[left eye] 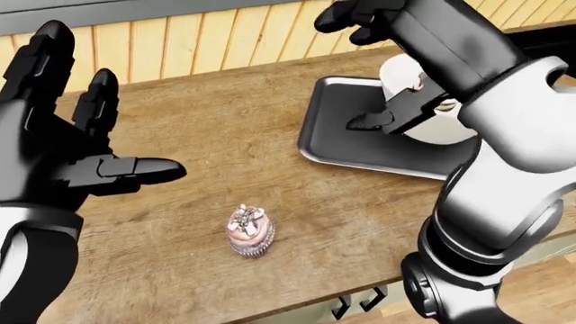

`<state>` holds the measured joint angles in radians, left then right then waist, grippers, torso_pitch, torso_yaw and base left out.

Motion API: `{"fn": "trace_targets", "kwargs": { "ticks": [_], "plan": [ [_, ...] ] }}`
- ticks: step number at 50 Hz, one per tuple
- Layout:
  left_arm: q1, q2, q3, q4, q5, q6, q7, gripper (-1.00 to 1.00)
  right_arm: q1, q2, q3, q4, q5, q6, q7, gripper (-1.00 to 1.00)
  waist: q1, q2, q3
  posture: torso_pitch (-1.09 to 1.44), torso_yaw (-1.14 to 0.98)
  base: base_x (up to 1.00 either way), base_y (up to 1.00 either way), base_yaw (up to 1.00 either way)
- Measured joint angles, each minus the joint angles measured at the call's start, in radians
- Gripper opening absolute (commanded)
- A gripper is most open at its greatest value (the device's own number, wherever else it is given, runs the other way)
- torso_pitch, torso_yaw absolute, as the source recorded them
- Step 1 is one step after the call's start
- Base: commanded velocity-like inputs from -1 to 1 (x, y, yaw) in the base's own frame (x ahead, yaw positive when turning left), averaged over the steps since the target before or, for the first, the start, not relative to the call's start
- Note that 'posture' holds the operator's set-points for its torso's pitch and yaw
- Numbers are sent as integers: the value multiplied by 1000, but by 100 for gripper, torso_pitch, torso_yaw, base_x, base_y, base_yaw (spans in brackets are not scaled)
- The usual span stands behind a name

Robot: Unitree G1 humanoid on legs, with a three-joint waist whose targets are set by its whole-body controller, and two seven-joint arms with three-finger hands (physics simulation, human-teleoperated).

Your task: Pick up the bowl with cake and place it on the tray. Pick up the cupcake and place it on the tray.

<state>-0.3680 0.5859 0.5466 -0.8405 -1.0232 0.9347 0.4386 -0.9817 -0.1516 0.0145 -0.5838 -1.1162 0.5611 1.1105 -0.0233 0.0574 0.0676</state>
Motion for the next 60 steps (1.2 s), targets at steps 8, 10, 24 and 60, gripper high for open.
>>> {"fn": "trace_targets", "kwargs": {
  "ticks": [8,10,24,60],
  "plan": [
    [11,3,-21,4,4,-37,-3,100,-10,58,54,99,45,-84,83,100,-5,16,-3,0,0,0,0,0],
    [18,-4,-21,11,17,-39,-16,100,3,75,67,97,31,-112,112,100,-6,18,0,0,0,0,0,0],
    [11,-33,-33,20,71,-32,-50,100,-76,150,80,217,3,-219,167,100,-13,23,-7,0,0,0,0,0],
    [58,21,60,16,-22,-60,-25,100,105,402,210,321,-8,-292,248,100,-16,40,-10,0,0,0,0,0]
  ]
}}
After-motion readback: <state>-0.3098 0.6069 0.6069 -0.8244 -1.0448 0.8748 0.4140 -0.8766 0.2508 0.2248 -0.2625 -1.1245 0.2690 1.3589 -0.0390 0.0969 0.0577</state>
